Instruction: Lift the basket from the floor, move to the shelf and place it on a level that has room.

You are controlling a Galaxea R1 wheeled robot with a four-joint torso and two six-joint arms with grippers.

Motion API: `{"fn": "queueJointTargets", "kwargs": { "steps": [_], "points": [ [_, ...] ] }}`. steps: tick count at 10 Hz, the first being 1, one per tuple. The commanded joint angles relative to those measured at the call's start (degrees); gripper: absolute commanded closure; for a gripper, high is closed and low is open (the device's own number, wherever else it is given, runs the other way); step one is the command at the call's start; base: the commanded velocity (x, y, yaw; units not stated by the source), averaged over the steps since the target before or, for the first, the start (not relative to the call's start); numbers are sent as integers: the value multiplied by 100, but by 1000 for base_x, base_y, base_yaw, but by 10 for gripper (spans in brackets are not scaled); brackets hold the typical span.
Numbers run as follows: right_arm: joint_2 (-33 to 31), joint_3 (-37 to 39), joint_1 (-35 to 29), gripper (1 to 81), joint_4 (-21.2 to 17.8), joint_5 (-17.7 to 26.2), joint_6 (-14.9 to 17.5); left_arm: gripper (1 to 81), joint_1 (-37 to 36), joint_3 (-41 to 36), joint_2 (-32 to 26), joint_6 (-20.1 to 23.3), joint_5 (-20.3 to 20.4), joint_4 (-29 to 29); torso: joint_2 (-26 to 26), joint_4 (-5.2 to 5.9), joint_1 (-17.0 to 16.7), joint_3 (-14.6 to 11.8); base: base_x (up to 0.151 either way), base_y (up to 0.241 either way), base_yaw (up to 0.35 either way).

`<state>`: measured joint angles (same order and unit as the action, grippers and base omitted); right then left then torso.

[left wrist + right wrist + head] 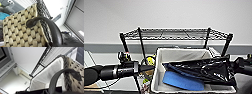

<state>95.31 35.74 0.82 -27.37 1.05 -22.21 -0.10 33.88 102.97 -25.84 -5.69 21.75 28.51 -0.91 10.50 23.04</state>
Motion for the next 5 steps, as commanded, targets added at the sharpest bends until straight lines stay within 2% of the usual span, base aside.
{"fn": "queueJointTargets", "kwargs": {
  "steps": [1,5],
  "points": [
    [-44,-95,-1095,811,-111,194,-503,811,-1294,-153,-13,-334,473,-57,0,0,0,0,0,0,0],
    [-17,123,-1929,811,-102,589,-1047,811,-1927,163,13,-878,271,-39,0,0,0,0,0,0,0]
  ]
}}
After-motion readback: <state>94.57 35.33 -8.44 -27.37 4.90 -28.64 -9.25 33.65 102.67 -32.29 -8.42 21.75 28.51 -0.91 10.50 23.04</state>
